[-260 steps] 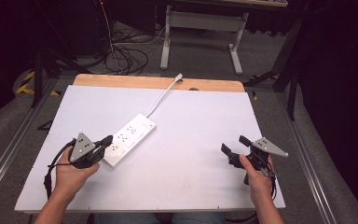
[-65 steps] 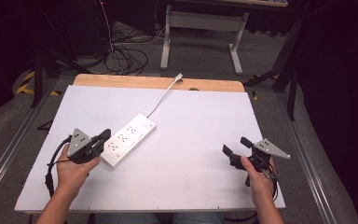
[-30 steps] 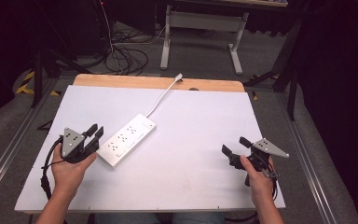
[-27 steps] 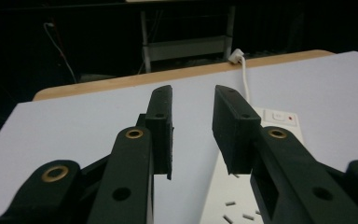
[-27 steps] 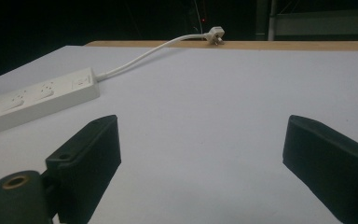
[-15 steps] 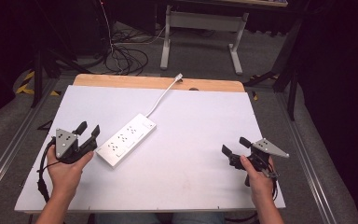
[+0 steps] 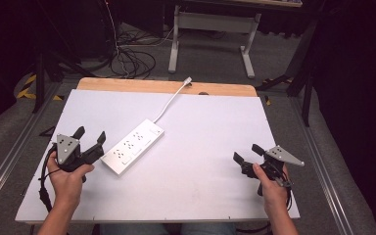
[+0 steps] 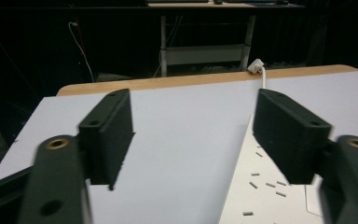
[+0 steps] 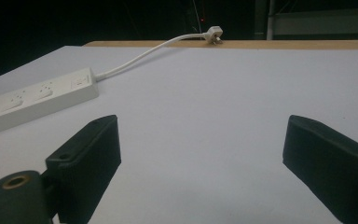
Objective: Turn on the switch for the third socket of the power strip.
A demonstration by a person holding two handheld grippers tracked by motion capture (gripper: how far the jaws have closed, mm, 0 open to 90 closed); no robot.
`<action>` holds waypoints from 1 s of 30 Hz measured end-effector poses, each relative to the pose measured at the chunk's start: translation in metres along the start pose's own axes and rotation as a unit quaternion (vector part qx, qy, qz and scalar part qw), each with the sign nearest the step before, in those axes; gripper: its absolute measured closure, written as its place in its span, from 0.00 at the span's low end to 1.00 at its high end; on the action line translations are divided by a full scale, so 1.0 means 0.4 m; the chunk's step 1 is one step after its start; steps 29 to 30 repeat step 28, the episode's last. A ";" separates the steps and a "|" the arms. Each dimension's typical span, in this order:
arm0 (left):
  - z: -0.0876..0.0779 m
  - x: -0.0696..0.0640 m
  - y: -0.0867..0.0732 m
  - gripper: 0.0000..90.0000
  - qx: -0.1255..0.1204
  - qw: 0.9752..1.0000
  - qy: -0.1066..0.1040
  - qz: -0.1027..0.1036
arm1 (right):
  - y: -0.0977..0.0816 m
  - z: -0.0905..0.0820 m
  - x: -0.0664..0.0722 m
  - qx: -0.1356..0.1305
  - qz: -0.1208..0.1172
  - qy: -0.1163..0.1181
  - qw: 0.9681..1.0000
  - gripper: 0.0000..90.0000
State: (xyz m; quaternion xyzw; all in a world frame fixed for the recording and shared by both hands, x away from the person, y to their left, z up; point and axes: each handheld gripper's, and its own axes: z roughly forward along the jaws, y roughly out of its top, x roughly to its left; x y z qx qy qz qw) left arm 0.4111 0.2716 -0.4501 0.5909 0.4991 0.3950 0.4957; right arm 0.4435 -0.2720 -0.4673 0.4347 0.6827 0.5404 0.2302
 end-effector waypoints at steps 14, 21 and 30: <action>-0.003 0.008 -0.003 0.01 -0.005 1.000 0.006 -0.015 | 0.003 -0.003 0.001 -0.015 -0.003 0.006 1.000 0.07; -0.003 0.005 -0.003 0.01 -0.006 1.000 0.009 -0.009 | 0.004 -0.004 0.003 -0.019 -0.006 0.010 1.000 0.05; -0.001 0.005 -0.003 0.01 -0.005 1.000 0.007 -0.010 | 0.004 -0.004 0.001 -0.020 -0.006 0.008 1.000 0.04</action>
